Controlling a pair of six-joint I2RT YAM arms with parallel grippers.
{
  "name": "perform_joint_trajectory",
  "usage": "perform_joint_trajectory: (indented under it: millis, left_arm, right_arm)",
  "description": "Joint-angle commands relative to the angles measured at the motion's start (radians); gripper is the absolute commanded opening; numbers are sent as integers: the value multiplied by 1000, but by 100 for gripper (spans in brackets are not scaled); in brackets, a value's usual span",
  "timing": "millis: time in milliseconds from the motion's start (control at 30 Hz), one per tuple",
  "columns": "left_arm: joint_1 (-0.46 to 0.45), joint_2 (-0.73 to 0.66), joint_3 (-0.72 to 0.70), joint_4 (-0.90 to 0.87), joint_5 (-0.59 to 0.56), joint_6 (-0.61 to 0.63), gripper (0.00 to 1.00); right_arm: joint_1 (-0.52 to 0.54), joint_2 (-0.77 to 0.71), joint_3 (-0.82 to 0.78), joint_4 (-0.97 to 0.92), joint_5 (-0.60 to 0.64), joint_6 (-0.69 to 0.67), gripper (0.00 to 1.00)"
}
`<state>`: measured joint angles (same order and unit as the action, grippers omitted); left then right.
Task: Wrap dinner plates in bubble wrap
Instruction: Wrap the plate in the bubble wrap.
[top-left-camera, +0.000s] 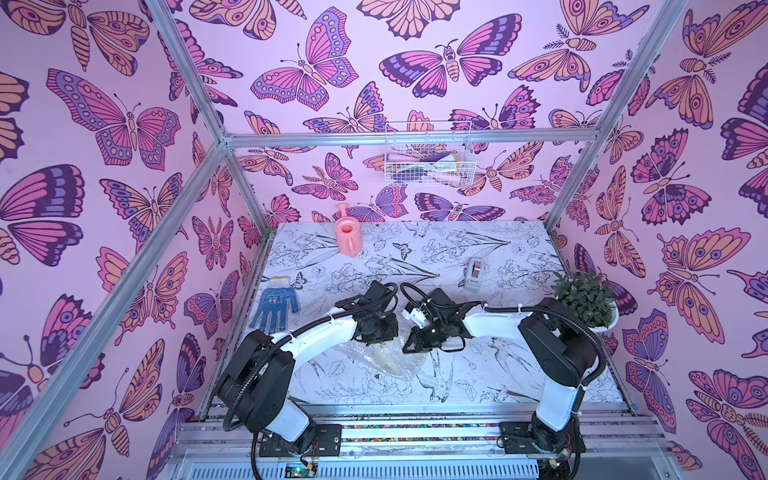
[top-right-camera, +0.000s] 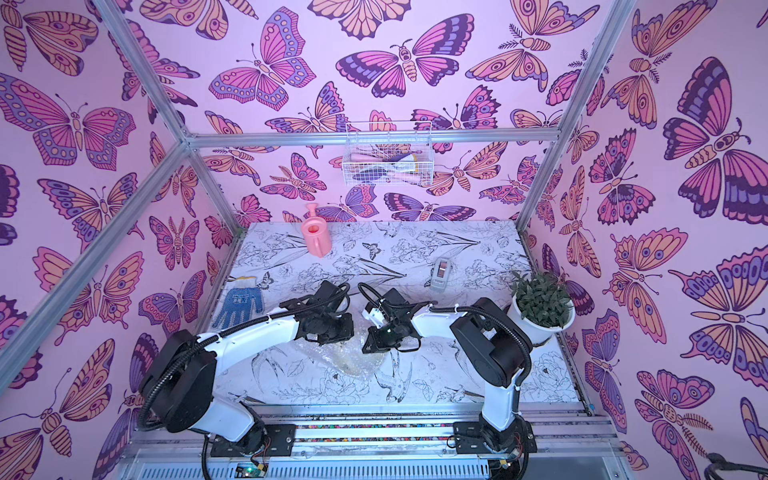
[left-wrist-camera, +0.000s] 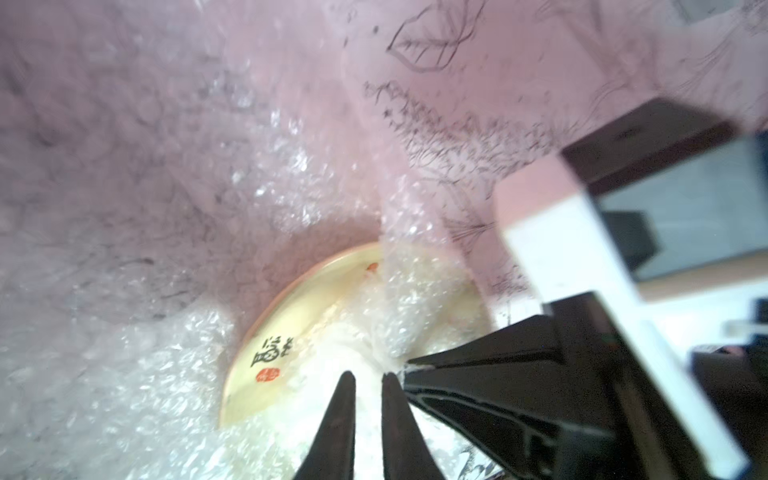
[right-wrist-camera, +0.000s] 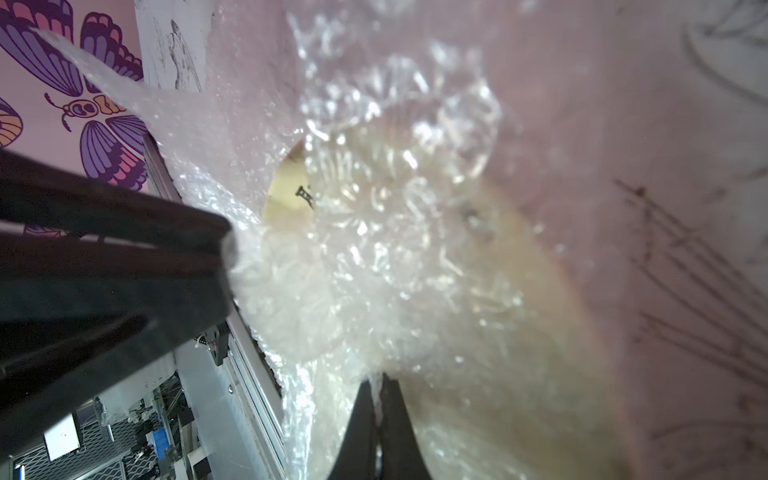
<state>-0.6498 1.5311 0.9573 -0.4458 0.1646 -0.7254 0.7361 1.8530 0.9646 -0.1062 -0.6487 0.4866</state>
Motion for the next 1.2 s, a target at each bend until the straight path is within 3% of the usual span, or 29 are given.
perform_joint_trajectory:
  millis: [0, 200, 533, 667, 800, 900, 1033, 1167]
  left_arm:
    - [-9, 19, 25, -39, -29, -20, 31]
    - [-29, 91, 27, -21, -13, -35, 47]
    - [-52, 195, -38, -10, -71, -54, 44]
    - [-50, 241, -37, -11, -59, -52, 41]
    - [-50, 248, -46, -11, -60, -49, 31]
    - [-48, 247, -48, -11, -61, -48, 24]
    - [-49, 246, -51, -9, -61, -48, 20]
    - [-48, 245, -54, -6, -59, -49, 18]
  right_arm:
    - [16, 46, -27, -107, 23, -2, 2]
    - [16, 54, -17, -103, 22, 3, 1]
    - [16, 49, -13, -88, 11, 8, 2]
    - [16, 18, -15, -107, 15, 3, 15]
    - [16, -47, -14, -143, 12, 8, 36]
    - [11, -107, -9, -157, -17, 27, 41]
    - [-11, -167, -38, -78, -65, 124, 34]
    - [-40, -169, -94, 53, -38, 272, 14]
